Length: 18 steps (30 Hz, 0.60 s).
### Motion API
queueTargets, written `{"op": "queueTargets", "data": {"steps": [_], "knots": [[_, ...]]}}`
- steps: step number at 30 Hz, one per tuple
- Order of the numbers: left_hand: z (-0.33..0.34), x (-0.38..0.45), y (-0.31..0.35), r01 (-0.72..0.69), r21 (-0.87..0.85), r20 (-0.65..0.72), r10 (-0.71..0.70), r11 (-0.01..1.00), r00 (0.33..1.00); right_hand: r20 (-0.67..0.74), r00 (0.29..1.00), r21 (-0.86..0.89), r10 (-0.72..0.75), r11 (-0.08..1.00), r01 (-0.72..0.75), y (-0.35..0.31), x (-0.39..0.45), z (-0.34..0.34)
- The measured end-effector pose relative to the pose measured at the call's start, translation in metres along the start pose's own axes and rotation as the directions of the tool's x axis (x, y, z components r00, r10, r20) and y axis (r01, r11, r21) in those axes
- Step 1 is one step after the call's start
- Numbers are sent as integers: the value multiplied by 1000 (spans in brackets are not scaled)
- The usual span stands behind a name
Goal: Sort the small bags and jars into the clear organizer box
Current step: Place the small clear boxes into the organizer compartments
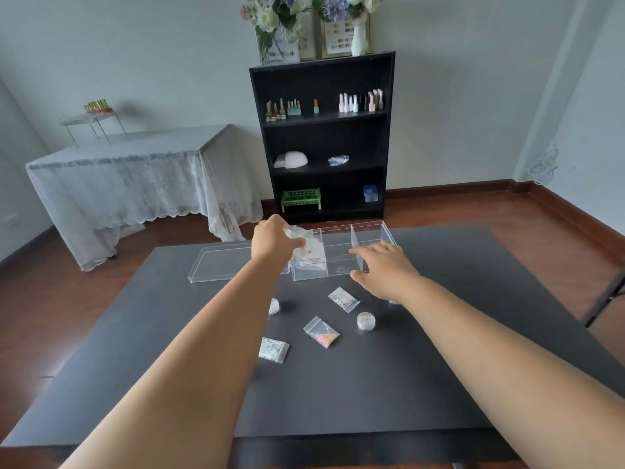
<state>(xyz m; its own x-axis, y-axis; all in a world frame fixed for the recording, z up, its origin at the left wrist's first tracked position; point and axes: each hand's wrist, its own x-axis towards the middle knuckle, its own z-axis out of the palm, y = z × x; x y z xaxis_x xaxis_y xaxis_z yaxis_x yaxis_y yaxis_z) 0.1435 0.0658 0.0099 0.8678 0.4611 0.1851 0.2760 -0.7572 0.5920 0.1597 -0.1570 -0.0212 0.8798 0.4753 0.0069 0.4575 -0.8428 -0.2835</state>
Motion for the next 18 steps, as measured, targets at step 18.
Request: {"op": "queueTargets", "data": {"steps": [18], "knots": [[1,3,16,16,-4,-4,-16,1000,1000,-31,999,-172,30,984,-35,-12,-3,7]]}}
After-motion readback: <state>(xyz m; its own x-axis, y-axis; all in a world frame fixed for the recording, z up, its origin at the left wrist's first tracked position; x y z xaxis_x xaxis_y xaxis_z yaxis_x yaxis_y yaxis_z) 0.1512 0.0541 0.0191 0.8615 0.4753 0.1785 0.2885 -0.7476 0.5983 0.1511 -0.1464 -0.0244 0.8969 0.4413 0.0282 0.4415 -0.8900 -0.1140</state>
